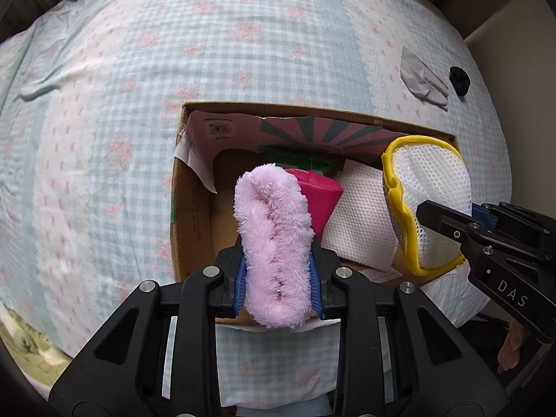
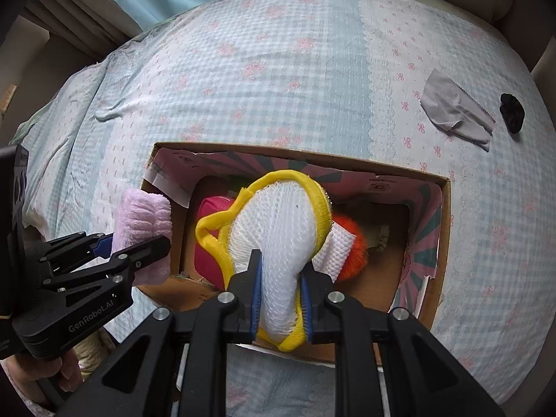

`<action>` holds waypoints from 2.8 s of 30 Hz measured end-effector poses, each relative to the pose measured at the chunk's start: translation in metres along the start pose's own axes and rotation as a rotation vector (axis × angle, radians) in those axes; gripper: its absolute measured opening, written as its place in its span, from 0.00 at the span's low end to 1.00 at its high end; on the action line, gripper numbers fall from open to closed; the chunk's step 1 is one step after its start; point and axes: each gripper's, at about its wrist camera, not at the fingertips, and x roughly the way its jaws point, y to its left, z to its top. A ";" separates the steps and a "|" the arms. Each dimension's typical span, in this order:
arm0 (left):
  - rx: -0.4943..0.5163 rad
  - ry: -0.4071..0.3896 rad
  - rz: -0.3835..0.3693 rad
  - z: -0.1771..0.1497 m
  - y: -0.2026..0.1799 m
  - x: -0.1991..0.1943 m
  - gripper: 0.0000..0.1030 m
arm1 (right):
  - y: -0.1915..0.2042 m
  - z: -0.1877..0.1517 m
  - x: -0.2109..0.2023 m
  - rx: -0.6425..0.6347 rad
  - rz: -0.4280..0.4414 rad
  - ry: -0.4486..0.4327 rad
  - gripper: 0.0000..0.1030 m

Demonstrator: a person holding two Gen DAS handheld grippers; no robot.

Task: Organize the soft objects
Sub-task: 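Carry the hair tie and yellow pad over the box and release both, then lift both tools away from the box toward the grey cloth and black scrunchie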

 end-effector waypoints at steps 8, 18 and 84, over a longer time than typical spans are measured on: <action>0.042 -0.007 -0.006 -0.002 -0.005 0.001 0.50 | -0.009 0.011 0.005 0.047 -0.011 0.008 0.29; 0.093 -0.021 -0.058 -0.007 -0.021 0.000 1.00 | -0.035 0.011 0.011 0.160 0.006 0.031 1.00; 0.075 -0.313 0.037 0.098 -0.316 -0.070 1.00 | -0.316 0.044 -0.213 0.035 -0.174 -0.405 1.00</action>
